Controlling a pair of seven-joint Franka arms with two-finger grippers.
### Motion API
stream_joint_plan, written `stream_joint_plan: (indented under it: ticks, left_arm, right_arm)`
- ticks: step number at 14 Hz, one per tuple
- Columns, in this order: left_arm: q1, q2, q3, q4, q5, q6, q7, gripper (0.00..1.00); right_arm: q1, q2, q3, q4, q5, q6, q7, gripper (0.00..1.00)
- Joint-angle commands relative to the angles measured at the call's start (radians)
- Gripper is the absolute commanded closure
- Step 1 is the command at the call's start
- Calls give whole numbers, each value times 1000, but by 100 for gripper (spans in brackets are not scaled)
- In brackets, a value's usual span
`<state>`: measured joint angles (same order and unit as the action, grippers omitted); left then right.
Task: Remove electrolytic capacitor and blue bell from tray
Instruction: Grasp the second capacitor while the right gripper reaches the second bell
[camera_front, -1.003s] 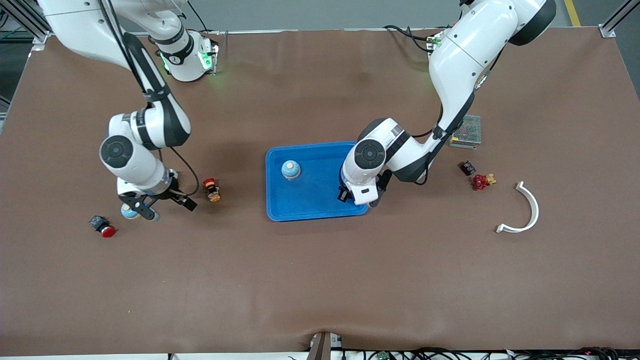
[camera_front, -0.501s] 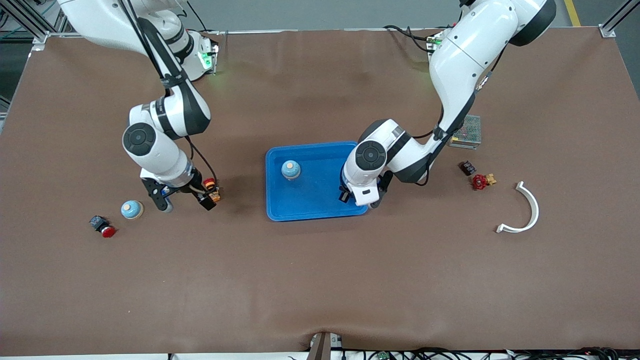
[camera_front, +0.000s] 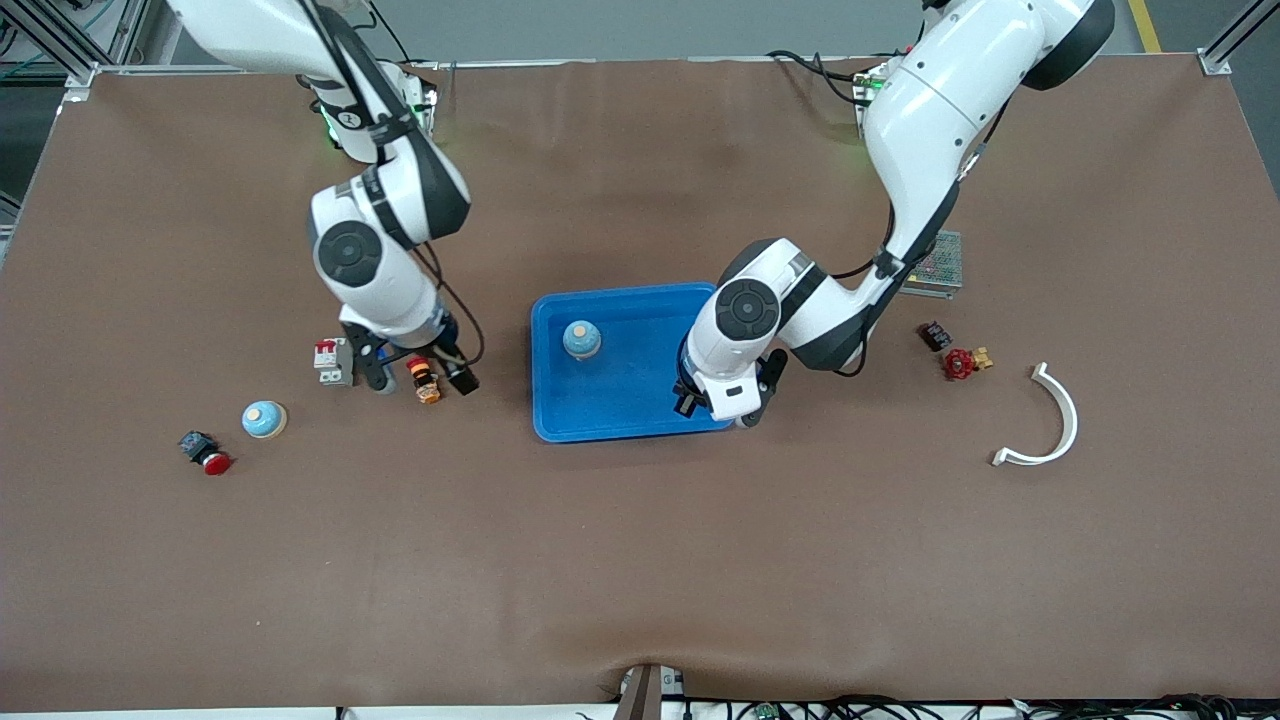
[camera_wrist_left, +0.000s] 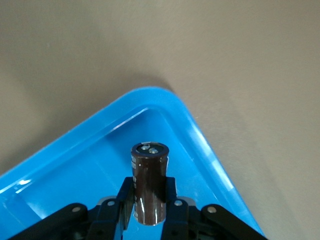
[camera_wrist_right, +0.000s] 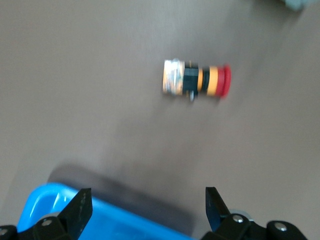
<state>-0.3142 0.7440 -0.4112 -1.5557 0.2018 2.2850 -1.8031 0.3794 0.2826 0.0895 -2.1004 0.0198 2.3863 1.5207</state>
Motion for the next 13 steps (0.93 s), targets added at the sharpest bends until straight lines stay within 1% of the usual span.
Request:
stream_joint_plan:
  ticks: [1, 5, 9, 13]
  left_arm:
    - [26, -95, 2, -14, 10, -117, 89, 100]
    - [133, -169, -6, -33, -7, -297, 319, 100]
    - [219, -178, -3, -83, 10, -297, 442, 100]
    - [355, -181, -1, -132, 11, -291, 612, 100]
  right_arm:
    - [56, -19, -4, -9, 8, -12, 125, 0]
    - [137, -4, -4, -6, 8, 31, 333, 0]
    - [177, 35, -4, 2, 8, 71, 449, 0]
    - [205, 116, -5, 48, 6, 126, 498, 0]
